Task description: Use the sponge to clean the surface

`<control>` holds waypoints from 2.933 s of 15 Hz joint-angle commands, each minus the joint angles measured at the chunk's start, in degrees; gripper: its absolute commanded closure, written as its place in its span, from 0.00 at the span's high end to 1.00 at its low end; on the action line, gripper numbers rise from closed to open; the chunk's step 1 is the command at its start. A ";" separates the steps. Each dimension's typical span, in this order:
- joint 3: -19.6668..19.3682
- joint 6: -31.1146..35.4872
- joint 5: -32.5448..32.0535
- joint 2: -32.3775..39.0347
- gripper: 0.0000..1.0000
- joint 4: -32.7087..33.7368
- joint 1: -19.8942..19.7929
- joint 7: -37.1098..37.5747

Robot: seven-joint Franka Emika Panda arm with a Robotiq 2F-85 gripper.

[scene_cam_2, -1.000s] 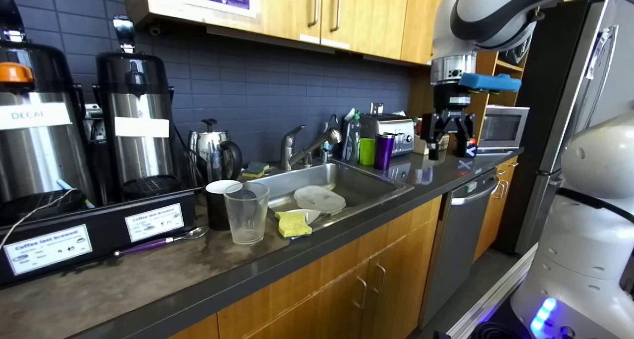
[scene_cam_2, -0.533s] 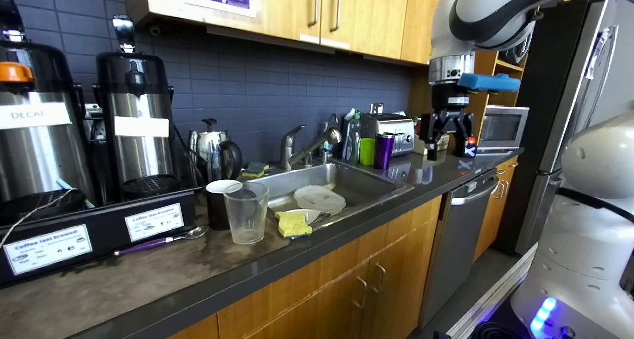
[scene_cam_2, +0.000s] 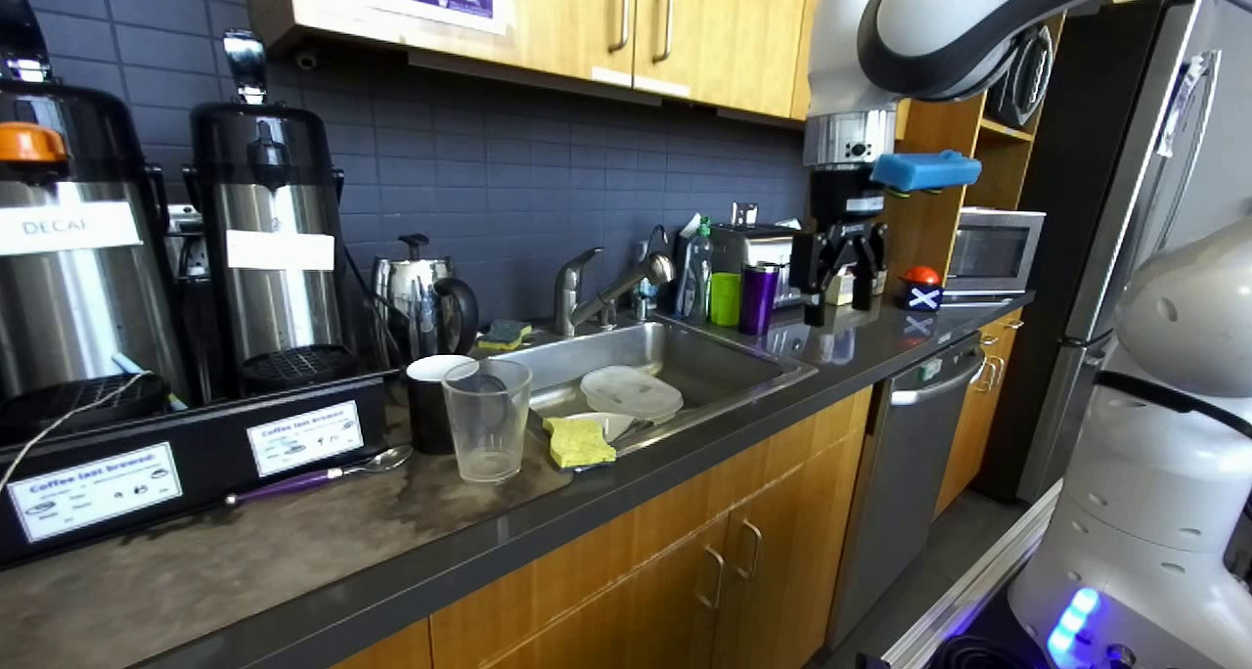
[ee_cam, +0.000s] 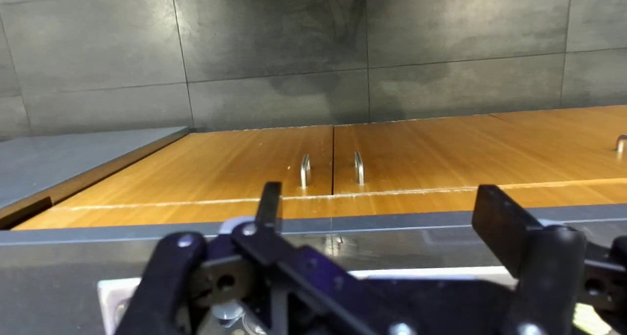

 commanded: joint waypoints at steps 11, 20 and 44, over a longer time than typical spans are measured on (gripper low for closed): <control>4.65 20.92 -0.24 20.06 1.00 8.43 8.58 -4.07; 4.00 28.14 -0.61 38.11 1.00 22.14 8.27 -8.08; 5.43 35.03 1.58 54.02 1.00 23.88 10.34 -7.50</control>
